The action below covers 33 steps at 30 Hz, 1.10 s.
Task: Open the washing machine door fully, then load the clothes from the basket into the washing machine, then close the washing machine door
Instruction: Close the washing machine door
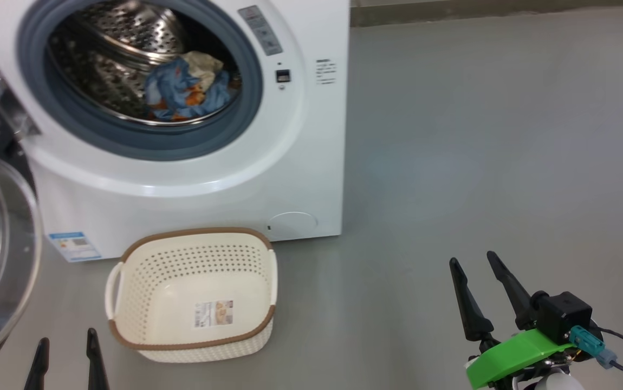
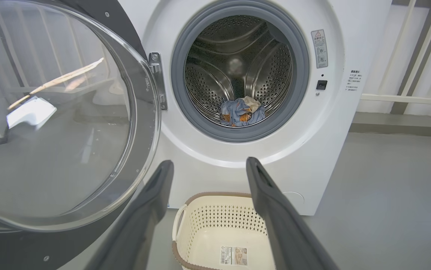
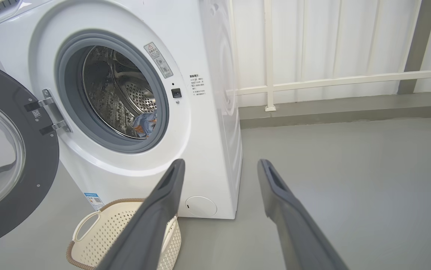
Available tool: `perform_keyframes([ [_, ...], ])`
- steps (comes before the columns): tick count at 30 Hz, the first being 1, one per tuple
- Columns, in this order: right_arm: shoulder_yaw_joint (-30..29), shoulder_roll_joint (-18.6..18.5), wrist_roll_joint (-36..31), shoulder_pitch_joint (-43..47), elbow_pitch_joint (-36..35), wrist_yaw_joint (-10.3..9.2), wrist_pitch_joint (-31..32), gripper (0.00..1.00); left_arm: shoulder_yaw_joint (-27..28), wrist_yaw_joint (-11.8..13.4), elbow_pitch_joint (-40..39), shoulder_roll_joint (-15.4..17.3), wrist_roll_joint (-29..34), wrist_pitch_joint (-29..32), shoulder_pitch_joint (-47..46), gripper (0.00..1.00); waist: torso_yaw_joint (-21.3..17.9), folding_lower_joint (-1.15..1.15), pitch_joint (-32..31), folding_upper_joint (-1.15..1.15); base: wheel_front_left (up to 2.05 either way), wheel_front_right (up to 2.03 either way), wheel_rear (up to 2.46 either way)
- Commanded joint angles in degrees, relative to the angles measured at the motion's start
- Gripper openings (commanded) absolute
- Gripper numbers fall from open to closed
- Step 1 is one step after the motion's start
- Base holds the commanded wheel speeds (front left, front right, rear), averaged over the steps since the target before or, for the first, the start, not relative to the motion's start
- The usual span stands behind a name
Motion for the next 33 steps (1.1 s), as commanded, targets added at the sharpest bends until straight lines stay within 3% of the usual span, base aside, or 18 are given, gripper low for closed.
perform_keyframes([
  [1, 1.7, 0.24, -0.7, 0.08, -1.47, 0.51, -0.28, 1.0, 2.0, 0.07, -1.24, 0.68, -0.09, -0.46, -1.12, 1.0, 2.77, 0.0, -0.24, 0.0, 0.0, 0.0, 0.0],
  [17, 2.22, 0.24, -1.32, -0.29, -1.57, 0.51, -0.28, 1.0, 2.26, 0.92, -0.5, 0.68, -1.04, -0.46, -0.72, 1.0, 16.14, 0.0, 0.74, 0.0, 0.0, 0.0, 0.0],
  [33, 2.84, 0.24, -2.63, -1.03, -1.3, 0.51, -0.28, 1.0, 2.39, 0.86, 1.01, 0.68, -3.07, -0.46, -1.34, 1.0, 23.89, 0.0, 0.85, 0.0, 0.0, 0.0, 0.0],
])
